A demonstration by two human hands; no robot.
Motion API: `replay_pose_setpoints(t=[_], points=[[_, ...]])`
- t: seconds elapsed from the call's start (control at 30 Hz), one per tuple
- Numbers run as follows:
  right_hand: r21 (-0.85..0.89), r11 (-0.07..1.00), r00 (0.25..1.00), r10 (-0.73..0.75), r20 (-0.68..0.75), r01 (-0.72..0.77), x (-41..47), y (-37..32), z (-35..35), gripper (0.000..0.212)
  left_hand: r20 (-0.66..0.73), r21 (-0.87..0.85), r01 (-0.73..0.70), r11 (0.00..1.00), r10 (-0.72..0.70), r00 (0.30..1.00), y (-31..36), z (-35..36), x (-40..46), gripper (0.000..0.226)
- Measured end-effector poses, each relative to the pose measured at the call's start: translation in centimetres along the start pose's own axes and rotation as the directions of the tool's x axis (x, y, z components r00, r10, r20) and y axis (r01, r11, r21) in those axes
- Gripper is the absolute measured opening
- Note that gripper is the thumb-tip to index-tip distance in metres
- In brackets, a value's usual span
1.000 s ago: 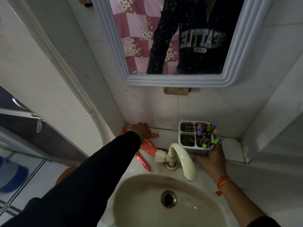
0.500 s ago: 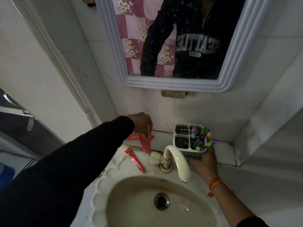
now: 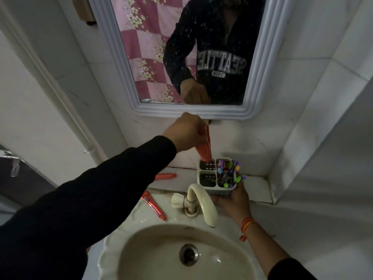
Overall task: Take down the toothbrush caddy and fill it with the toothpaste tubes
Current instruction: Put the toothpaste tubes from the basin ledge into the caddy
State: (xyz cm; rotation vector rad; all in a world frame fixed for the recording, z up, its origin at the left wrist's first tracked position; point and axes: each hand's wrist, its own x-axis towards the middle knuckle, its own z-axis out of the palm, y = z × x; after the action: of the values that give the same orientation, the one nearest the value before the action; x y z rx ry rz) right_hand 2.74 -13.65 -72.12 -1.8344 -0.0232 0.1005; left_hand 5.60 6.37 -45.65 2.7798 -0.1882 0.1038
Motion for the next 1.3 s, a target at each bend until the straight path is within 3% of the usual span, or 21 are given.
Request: replay_pose_setpoints(t=[0.17,0.37,0.5,0.53,0.6,0.7,0.8,0.9,1.07,1.17,1.3], points=[[0.021,1.0,1.0,-0.004,-0.006,0.004,-0.3,-0.6,0.0,0.094,0.246,-0.071,0.088,0.994,-0.068,0.967,0.0,3.9,0.7,0.013],[0.004,1.0,1.0,0.0,-0.019,0.0,-0.2,-0.6,-0.1,0.09,0.29,-0.352,0.246,0.903,-0.145,0.946,-2.6,5.4,0.0,0.019],[0.004,1.0,1.0,-0.017,-0.02,0.017,-0.2,-0.7,-0.2,0.089,0.305,-0.38,0.418,0.825,-0.314,0.899,-7.8,5.5,-0.9,0.02],[0.004,1.0,1.0,-0.025,-0.017,0.025,-0.2,-0.7,-0.2,0.091,0.311,-0.336,0.449,0.828,-0.352,0.883,-9.1,6.0,-1.4,0.02],[-0.002,0.999,0.999,-0.034,-0.014,0.034,-0.2,-0.6,-0.1,0.093,0.32,-0.085,0.438,0.895,-0.391,0.863,-11.5,7.2,-2.1,0.028],[0.002,1.0,1.0,-0.019,-0.012,0.019,0.0,-0.1,-0.1,0.093,0.345,0.279,0.342,0.898,-0.426,0.837,-14.3,10.2,-3.0,0.056],[0.019,1.0,1.0,-0.007,0.0,0.007,0.2,0.2,0.0,0.097,0.405,0.415,0.301,0.859,-0.47,0.784,-14.9,12.3,-3.4,0.037],[0.032,0.999,1.0,0.015,0.012,-0.015,0.3,0.6,0.1,0.096,0.383,0.481,0.251,0.84,-0.459,0.802,-15.0,13.3,-3.4,0.035],[0.014,1.0,1.0,0.02,0.011,-0.02,0.2,0.6,0.0,0.091,0.407,0.369,0.254,0.894,-0.401,0.821,-13.0,10.9,-2.5,0.038],[0.013,1.0,1.0,0.02,0.018,-0.02,0.2,0.4,-0.1,0.093,0.355,0.215,0.287,0.933,-0.349,0.868,-10.0,7.2,-1.8,0.037],[0.022,0.999,1.0,0.026,0.016,-0.026,0.1,-0.1,-0.1,0.101,0.297,0.056,0.212,0.976,-0.219,0.929,-5.5,1.8,-1.8,0.029]])
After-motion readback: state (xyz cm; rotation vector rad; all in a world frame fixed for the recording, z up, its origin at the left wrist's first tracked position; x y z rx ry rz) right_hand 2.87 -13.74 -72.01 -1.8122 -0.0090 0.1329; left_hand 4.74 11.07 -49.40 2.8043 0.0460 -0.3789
